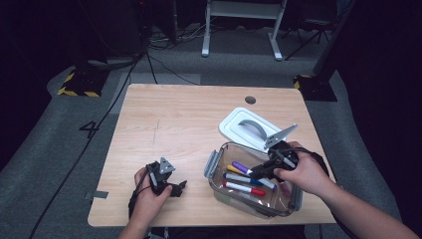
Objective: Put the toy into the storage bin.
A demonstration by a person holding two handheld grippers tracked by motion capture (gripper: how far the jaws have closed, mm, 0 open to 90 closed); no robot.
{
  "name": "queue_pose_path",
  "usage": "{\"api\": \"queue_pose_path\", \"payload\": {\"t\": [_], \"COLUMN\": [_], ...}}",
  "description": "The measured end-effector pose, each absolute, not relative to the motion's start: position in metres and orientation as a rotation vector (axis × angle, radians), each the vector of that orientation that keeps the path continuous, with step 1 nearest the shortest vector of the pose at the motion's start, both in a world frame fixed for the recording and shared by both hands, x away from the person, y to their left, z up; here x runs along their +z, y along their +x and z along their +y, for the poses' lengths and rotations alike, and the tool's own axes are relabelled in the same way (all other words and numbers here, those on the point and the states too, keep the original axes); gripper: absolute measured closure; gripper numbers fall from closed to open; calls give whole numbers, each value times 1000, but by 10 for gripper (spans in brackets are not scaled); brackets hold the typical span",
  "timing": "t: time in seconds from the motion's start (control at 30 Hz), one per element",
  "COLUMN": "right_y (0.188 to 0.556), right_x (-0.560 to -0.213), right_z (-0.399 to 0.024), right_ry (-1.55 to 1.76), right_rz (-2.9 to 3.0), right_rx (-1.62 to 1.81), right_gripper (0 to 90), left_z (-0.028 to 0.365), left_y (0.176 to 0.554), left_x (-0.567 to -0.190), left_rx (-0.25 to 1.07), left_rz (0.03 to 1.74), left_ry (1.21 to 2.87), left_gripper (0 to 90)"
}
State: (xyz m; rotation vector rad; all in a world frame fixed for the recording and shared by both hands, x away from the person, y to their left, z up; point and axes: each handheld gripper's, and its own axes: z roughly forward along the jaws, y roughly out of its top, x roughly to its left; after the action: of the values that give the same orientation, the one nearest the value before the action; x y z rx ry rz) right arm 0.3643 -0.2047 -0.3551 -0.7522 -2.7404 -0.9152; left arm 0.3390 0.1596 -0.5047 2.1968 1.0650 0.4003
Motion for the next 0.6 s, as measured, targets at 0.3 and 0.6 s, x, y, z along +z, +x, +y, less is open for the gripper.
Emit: {"api": "queue_pose_path", "payload": {"t": [0.3, 0.6], "right_y": [363, 368], "right_x": [-384, -410], "right_z": [-176, -166], "right_ry": [-677, -664], "right_rz": [-2747, -2717], "right_rx": [-739, -630], "right_gripper": [769, 769], "left_z": [160, 160], "left_y": [339, 339], "left_x": [-505, -505], "left_rx": [400, 400], "left_rz": [1065, 1065], "left_ry": [2197, 2197], "left_gripper": [66, 66]}}
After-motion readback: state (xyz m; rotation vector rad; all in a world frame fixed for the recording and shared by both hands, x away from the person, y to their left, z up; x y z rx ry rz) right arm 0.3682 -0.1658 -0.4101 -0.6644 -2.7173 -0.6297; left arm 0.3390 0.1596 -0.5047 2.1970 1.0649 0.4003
